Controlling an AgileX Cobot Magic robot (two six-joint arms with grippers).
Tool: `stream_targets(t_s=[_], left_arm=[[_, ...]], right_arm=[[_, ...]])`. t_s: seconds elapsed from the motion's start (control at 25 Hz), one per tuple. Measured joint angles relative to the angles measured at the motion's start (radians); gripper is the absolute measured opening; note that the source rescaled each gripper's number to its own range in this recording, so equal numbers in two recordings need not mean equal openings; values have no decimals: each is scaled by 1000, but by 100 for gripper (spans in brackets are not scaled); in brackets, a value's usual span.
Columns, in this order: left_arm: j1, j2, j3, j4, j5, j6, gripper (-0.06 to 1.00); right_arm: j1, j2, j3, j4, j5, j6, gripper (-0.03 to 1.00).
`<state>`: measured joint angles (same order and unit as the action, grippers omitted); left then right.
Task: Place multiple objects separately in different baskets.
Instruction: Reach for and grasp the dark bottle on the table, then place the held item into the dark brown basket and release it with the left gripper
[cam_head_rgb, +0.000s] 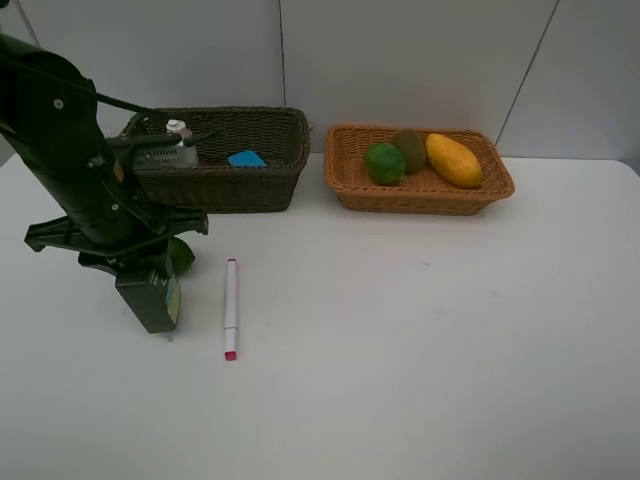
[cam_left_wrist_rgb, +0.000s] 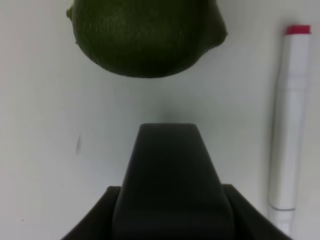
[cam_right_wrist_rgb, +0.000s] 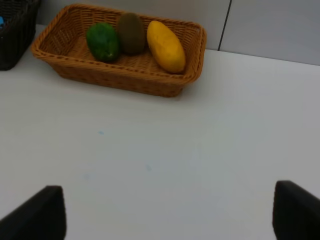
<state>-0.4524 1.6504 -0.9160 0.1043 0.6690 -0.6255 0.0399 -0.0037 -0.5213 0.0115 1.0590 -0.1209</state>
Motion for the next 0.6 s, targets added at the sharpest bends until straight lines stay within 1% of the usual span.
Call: stream_targets(t_s=[0.16, 0.32, 0.48, 0.6], left_arm=[[0, -40, -74, 8, 64, 47, 37], [0, -46, -182, 30, 108, 62, 37], [0, -46, -277, 68, 90, 67, 37], [0, -46, -330, 129, 50, 67, 37]], right_arm=[[0, 0, 0, 0, 0, 0, 100], [0, 0, 0, 0, 0, 0, 100], [0, 0, 0, 0, 0, 0, 100], [0, 0, 0, 0, 0, 0, 100]])
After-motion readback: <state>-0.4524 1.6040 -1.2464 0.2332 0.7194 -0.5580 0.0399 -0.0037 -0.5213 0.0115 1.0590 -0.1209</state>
